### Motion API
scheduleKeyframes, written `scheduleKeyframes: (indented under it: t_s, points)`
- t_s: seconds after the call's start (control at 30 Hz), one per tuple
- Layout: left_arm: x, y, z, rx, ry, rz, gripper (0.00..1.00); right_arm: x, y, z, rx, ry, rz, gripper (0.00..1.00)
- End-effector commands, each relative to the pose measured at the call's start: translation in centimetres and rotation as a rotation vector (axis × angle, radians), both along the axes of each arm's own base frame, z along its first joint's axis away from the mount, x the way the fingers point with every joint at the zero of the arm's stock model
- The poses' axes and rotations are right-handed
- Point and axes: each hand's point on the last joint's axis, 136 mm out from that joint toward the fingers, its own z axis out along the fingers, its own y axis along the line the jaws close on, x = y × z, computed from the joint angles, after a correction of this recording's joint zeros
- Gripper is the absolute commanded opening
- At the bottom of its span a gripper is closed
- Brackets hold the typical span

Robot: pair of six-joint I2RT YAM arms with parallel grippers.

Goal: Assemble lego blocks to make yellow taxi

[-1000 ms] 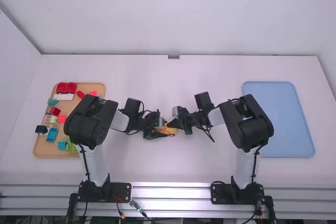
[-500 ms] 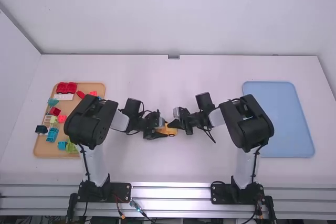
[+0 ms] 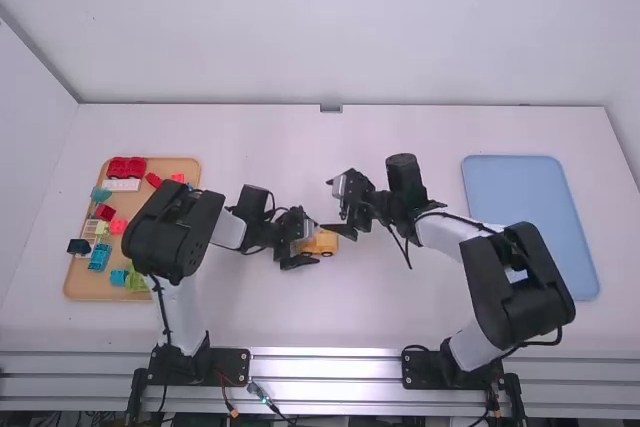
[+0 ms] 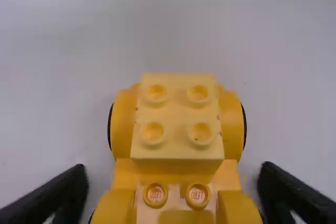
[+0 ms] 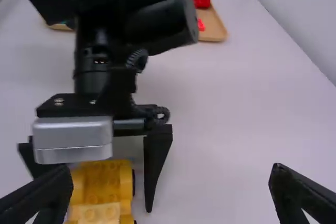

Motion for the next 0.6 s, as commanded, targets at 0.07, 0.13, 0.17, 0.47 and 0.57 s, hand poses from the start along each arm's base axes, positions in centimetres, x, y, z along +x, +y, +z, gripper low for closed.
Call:
scheduleKeyframes:
  t_s: [0.07, 0.13, 0.17, 0.47, 0.57]
  points:
    - [1.0, 0.0, 0.2, -0.011, 0.076, 0.075, 0.99, 0.7, -0.5, -0.5, -0.03, 0.032, -0.064, 0.99]
    - [1.8, 0.3, 1.3, -0.023, 0.109, 0.116, 0.99, 0.7, -0.5, -0.5, -0.031, 0.031, -0.065, 0.99]
    - [1.8, 0.3, 1.3, -0.023, 0.109, 0.116, 0.99, 0.7, -0.5, -0.5, -0.031, 0.031, -0.065, 0.99]
    - [2.9, 5.2, 7.3, 0.168, 0.179, 0.257, 0.99, 1.7, -0.9, -0.7, -0.062, 0.002, -0.116, 0.99]
    - [3.0, 8.4, 10.6, 0.268, 0.287, 0.423, 0.99, 1.9, -0.9, -0.6, -0.059, -0.006, -0.12, 0.99]
